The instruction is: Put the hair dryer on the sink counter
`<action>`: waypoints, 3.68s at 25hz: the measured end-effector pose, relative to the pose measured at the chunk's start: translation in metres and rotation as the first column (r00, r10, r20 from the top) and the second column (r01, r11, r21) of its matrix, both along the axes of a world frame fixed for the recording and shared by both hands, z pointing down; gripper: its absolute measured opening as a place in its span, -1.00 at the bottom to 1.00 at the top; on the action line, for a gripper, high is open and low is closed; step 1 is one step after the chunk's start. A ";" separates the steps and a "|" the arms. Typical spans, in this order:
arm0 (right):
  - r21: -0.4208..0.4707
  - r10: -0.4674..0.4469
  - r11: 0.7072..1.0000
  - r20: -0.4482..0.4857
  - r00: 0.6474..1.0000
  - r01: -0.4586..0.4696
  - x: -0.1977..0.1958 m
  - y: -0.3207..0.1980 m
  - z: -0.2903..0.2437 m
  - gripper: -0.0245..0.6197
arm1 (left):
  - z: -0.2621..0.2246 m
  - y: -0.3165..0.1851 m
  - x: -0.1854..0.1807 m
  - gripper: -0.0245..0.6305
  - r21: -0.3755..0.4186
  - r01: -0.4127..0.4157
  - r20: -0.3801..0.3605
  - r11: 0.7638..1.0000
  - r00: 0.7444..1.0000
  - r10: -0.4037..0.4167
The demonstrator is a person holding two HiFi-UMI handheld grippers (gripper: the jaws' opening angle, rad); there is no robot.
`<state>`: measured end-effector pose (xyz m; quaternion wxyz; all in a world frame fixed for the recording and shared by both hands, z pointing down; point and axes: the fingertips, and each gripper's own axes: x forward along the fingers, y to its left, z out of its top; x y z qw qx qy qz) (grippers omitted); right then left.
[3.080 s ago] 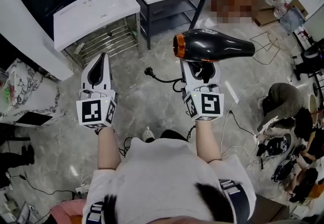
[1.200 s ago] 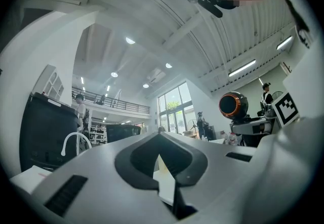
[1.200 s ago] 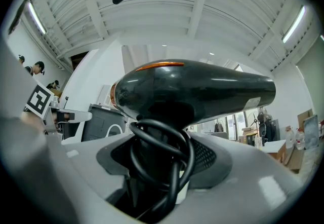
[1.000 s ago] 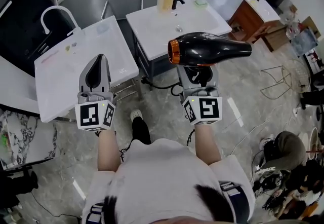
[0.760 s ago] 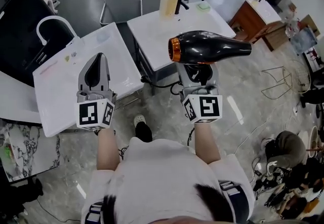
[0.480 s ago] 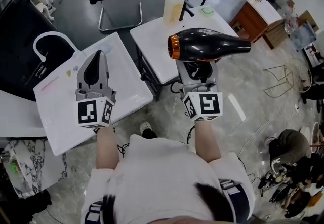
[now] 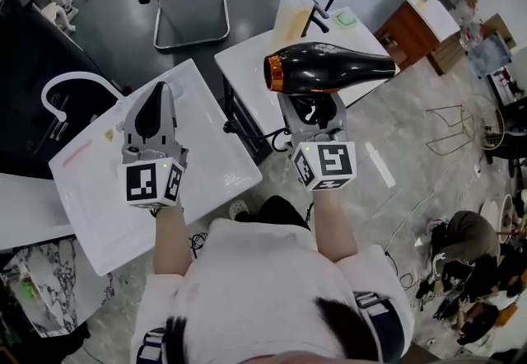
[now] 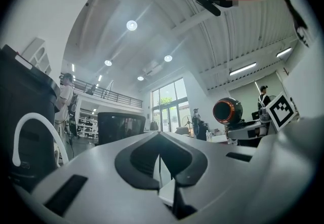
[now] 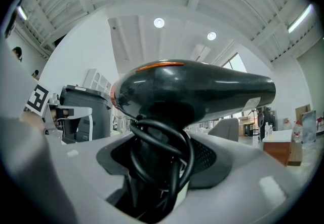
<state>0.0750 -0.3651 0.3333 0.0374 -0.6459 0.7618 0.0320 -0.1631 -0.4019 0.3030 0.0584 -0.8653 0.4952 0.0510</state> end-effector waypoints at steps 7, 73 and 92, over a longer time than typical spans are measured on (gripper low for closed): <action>-0.133 -0.066 0.989 0.007 0.998 0.066 -0.005 -0.051 0.049 0.00 | 0.020 -0.029 0.002 -0.92 -0.044 0.032 0.009 0.998 0.999 -0.032; -0.825 -0.292 0.454 0.218 0.931 0.336 -0.049 -0.233 0.329 0.04 | 0.078 -0.093 -0.025 -0.92 -0.187 0.434 0.067 0.882 0.901 -0.429; -0.607 -0.186 0.754 0.168 0.968 0.251 -0.009 -0.198 0.232 -0.90 | 0.055 -0.085 -0.018 -0.92 -0.141 0.306 0.039 0.941 0.952 -0.304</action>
